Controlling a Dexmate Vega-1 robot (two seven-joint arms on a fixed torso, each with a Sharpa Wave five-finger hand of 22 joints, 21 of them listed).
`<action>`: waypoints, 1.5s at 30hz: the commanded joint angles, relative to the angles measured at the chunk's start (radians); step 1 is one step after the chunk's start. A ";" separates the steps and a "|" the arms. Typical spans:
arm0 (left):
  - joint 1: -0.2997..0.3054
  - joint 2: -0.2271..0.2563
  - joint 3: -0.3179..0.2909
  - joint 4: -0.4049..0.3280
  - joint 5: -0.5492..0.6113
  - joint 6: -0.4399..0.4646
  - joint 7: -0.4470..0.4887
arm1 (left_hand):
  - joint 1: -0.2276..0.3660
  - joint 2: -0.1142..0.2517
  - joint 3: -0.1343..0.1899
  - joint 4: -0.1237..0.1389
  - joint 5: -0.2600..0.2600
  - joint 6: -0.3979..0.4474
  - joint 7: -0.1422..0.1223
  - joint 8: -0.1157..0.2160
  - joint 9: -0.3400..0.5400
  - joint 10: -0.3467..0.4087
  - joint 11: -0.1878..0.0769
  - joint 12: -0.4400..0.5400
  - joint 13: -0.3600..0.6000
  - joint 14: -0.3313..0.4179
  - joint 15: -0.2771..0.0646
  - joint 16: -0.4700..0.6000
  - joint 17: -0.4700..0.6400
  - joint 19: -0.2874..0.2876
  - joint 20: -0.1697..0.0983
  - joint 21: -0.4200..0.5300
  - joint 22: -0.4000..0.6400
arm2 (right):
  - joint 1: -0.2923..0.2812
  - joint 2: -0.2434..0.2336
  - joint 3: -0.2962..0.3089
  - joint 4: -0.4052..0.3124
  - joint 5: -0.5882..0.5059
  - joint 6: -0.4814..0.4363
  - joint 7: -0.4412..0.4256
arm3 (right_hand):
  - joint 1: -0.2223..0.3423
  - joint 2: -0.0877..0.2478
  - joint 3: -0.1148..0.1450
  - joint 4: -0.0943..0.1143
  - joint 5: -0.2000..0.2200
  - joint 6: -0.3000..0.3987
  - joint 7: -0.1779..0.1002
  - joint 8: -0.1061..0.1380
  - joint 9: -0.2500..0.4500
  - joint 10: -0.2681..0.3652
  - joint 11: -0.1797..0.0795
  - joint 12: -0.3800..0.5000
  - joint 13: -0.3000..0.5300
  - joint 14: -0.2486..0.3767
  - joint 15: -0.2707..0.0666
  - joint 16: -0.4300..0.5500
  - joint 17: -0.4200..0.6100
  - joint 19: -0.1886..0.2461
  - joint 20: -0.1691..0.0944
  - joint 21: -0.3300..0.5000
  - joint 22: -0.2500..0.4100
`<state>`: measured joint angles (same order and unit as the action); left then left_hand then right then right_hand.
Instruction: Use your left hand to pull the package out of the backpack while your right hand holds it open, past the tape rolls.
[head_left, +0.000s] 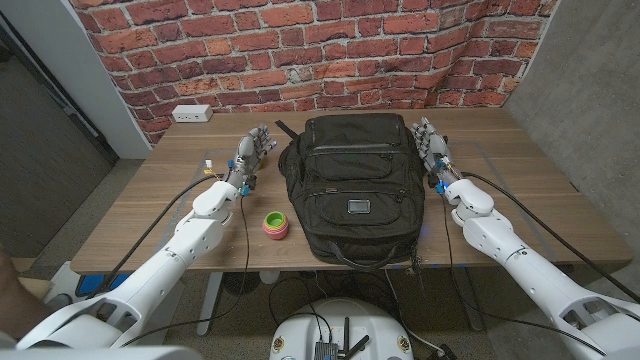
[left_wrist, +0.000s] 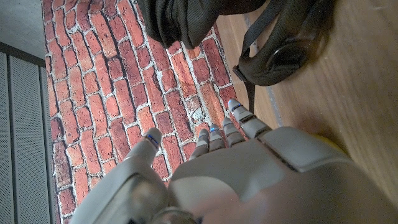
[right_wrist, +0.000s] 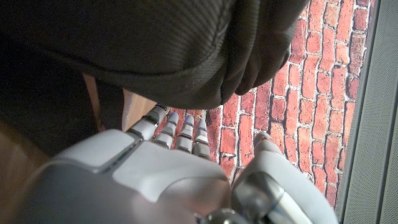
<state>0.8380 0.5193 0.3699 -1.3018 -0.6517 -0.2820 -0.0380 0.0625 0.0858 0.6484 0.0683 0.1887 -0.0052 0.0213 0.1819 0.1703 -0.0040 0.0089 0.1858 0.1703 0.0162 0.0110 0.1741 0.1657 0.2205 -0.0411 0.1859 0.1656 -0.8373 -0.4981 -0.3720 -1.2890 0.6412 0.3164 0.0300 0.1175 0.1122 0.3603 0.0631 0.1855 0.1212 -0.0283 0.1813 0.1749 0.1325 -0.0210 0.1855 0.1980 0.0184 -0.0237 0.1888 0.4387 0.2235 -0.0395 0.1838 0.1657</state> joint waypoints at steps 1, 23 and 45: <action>0.015 0.016 -0.006 -0.048 0.016 0.027 0.049 | 0.002 0.045 0.006 -0.001 0.004 0.006 0.007 0.005 0.002 0.002 0.005 0.007 0.004 0.007 0.005 0.004 0.002 0.010 -0.021 0.005 0.002 | -0.006 0.001 0.004 -0.002 -0.003 0.022 0.000 | 0.004 0.002 0.008 -0.001 0.007 0.009 -0.001 0.005 0.005 0.009 -0.003 0.007 0.002 -0.001 -0.008 0.005 0.000 0.007 0.001 0.003 0.002; 0.035 0.031 -0.008 -0.105 0.053 0.050 0.119 | 0.001 0.045 0.009 -0.011 0.003 0.009 0.004 0.003 0.002 0.005 0.004 0.007 0.004 0.011 0.003 0.004 0.003 0.013 -0.021 0.005 0.003 | -0.062 -0.069 0.033 -0.099 -0.002 -0.009 -0.019 | 0.001 0.001 0.009 -0.007 0.007 0.007 0.000 0.005 0.004 0.014 -0.004 0.009 -0.002 0.005 -0.012 0.008 -0.013 0.012 -0.006 0.005 0.002; 0.008 0.063 -0.007 -0.125 0.050 0.127 0.115 | -0.001 0.045 0.011 -0.019 0.003 0.015 0.006 0.002 0.003 0.012 0.001 0.007 0.004 0.016 -0.001 0.004 0.003 0.016 -0.022 0.005 0.003 | -0.179 -0.143 0.085 -0.248 -0.041 0.002 -0.102 | 0.004 0.002 0.011 -0.019 0.008 0.008 -0.001 0.006 0.004 0.021 -0.005 0.010 -0.005 0.015 -0.020 0.012 -0.026 0.010 -0.012 0.004 0.002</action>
<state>0.8604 0.5597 0.3640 -1.4141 -0.5999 -0.2114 0.0809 0.0625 0.0858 0.6581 0.0534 0.1885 0.0034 0.0233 0.1819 0.1699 -0.0001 0.0050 0.1858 0.1700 0.0235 0.0071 0.1739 0.1654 0.2258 -0.0356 0.1859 0.1652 -0.9499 -0.5942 -0.3158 -1.4503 0.6206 0.3164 -0.0391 0.1175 0.1122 0.3715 0.0519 0.1854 0.1211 -0.0282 0.1811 0.1746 0.1390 -0.0251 0.1855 0.1905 0.0292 -0.0342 0.1966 0.4123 0.2269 -0.0358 0.1838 0.1654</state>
